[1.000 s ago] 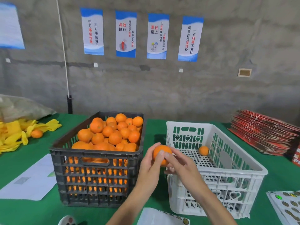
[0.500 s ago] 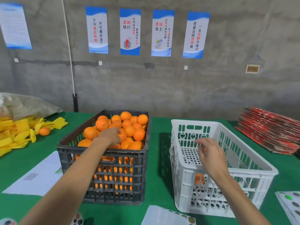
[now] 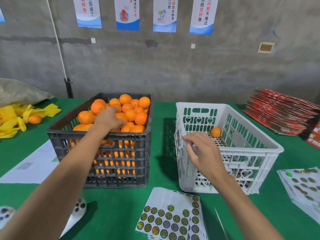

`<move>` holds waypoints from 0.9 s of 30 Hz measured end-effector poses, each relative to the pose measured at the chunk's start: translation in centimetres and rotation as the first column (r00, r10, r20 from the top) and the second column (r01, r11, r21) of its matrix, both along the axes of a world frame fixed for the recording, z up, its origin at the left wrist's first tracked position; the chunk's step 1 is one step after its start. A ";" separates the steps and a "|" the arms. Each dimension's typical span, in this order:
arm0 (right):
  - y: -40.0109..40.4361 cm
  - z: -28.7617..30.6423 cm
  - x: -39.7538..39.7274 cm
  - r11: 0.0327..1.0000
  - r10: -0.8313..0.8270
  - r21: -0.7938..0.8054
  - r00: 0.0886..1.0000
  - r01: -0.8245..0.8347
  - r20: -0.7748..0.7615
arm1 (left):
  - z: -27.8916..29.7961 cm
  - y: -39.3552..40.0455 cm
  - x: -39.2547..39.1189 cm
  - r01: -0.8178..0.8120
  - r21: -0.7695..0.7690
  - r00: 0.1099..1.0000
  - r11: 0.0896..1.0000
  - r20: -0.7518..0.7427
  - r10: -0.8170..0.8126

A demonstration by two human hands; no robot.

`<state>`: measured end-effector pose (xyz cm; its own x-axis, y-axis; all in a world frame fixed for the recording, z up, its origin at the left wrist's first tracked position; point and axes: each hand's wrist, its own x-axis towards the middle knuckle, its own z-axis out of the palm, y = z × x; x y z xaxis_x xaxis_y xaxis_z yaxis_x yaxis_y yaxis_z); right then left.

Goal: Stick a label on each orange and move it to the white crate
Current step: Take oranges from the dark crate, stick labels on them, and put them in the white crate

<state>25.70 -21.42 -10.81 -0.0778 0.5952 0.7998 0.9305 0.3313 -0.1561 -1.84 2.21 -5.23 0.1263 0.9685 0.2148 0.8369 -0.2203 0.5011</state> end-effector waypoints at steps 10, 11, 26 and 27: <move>-0.4 -4.9 -2.4 0.955 0.093 -0.272 0.990 -0.118 -0.104 | -0.9 -11.4 6.2 0.181 0.348 0.654 0.920 0.656 -0.377; -0.5 -5.8 -2.4 0.919 0.085 -0.370 0.986 -0.132 -0.140 | -1.8 -12.7 6.7 0.214 0.373 0.630 0.903 0.653 -0.420; -4.3 -17.1 -1.6 0.694 -0.020 -0.705 0.975 -0.146 -0.222 | -22.8 -21.0 8.5 0.339 -0.252 0.494 0.906 0.868 0.057; -4.4 -17.3 -1.6 0.707 -0.025 -0.691 0.971 -0.152 -0.239 | -23.2 -21.1 8.5 0.329 -0.262 0.485 0.907 0.871 0.076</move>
